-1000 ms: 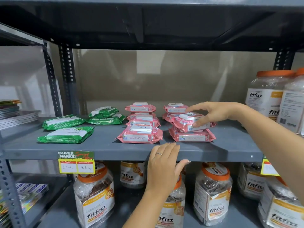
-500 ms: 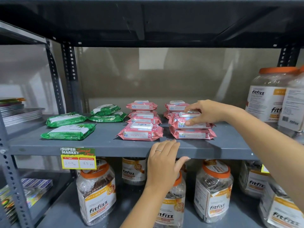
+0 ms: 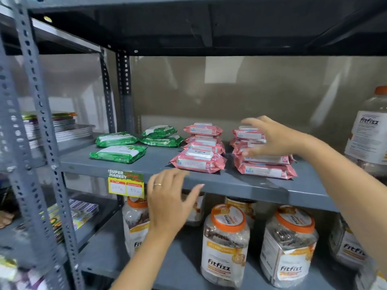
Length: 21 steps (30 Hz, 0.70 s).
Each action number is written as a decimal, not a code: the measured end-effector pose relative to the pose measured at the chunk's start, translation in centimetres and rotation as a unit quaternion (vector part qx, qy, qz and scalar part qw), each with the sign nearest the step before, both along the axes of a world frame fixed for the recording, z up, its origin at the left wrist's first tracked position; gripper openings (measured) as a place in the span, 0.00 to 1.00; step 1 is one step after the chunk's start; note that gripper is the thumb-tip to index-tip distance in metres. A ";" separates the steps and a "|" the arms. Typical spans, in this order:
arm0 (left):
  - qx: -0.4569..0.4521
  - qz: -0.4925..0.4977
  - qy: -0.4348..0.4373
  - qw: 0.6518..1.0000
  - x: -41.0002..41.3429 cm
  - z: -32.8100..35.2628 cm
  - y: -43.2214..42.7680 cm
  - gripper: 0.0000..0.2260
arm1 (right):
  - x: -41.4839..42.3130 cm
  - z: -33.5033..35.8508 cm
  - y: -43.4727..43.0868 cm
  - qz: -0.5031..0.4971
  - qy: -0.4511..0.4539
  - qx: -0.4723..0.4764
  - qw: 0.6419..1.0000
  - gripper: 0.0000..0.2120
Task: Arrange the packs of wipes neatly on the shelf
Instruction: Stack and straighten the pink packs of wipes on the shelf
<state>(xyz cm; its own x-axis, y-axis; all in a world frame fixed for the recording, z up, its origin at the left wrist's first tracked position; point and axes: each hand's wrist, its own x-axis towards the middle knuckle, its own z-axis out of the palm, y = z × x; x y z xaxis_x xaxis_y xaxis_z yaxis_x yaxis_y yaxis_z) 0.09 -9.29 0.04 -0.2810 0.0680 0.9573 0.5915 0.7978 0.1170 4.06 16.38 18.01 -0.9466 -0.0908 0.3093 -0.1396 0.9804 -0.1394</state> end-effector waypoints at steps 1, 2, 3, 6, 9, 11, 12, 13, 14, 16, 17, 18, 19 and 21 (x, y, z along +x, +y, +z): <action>-0.001 0.011 -0.015 1.000 -0.6 0.0 -1.1 0.19 | 0.3 -0.1 -1.4 0.041 0.031 -0.026 0.998 0.38; -0.011 0.021 -0.032 0.999 -1.1 0.0 -1.9 0.21 | 0.4 -0.2 -2.9 0.074 0.053 -0.043 0.995 0.34; -0.027 0.031 -0.051 0.998 -1.7 0.1 -2.7 0.22 | 0.4 -0.5 -4.5 0.099 0.067 -0.048 0.992 0.30; -0.059 0.036 -0.093 0.993 -3.2 -0.1 -3.6 0.25 | -0.6 -1.6 -7.9 0.129 0.056 -0.026 0.990 0.22; -0.056 0.028 -0.085 0.994 -3.6 -0.4 -3.6 0.25 | -2.2 -2.8 -9.2 0.109 0.026 0.001 0.994 0.22; -0.051 0.023 -0.069 0.996 -3.6 -0.5 -3.6 0.25 | -2.8 -3.4 -9.5 0.091 0.014 0.005 0.996 0.23; -0.050 0.019 -0.063 0.997 -3.7 -0.4 -3.7 0.25 | -3.1 -3.6 -9.7 0.081 0.007 0.002 0.997 0.23; -0.049 0.015 -0.061 0.997 -3.7 -0.4 -3.8 0.25 | -3.4 -3.7 -9.9 0.073 0.000 -0.002 0.997 0.24; -0.048 0.011 -0.061 0.997 -3.7 -0.3 -3.7 0.25 | -3.7 -3.8 -10.1 0.066 -0.008 -0.006 0.998 0.24; -0.049 0.006 -0.065 0.997 -3.9 -0.4 -3.9 0.25 | -4.2 -3.8 -10.6 0.053 -0.016 -0.010 0.998 0.22; -0.051 0.005 -0.065 0.997 -4.0 -0.5 -3.9 0.25 | -4.4 -3.8 -10.7 0.048 -0.019 -0.008 0.999 0.21; -0.052 0.004 -0.065 0.996 -4.1 -0.6 -3.9 0.25 | -4.5 -3.8 -10.7 0.041 -0.022 -0.006 0.999 0.20; -0.053 0.001 -0.067 0.996 -4.2 -0.7 -4.0 0.25 | -4.7 -3.8 -10.8 0.033 -0.024 -0.006 0.999 0.20; -0.051 -0.010 -0.072 0.996 -4.4 -0.8 -4.0 0.24 | -4.7 -3.7 -11.0 0.021 -0.032 -0.015 0.999 0.19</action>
<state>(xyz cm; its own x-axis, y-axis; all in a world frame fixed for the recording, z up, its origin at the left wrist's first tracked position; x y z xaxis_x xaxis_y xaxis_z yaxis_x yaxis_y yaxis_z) -4.29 -13.33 -0.76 -0.4120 0.1702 0.8951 0.5901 0.7984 0.1198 -0.69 5.42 14.31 -0.9601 -0.1229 0.2512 -0.1707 0.9691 -0.1781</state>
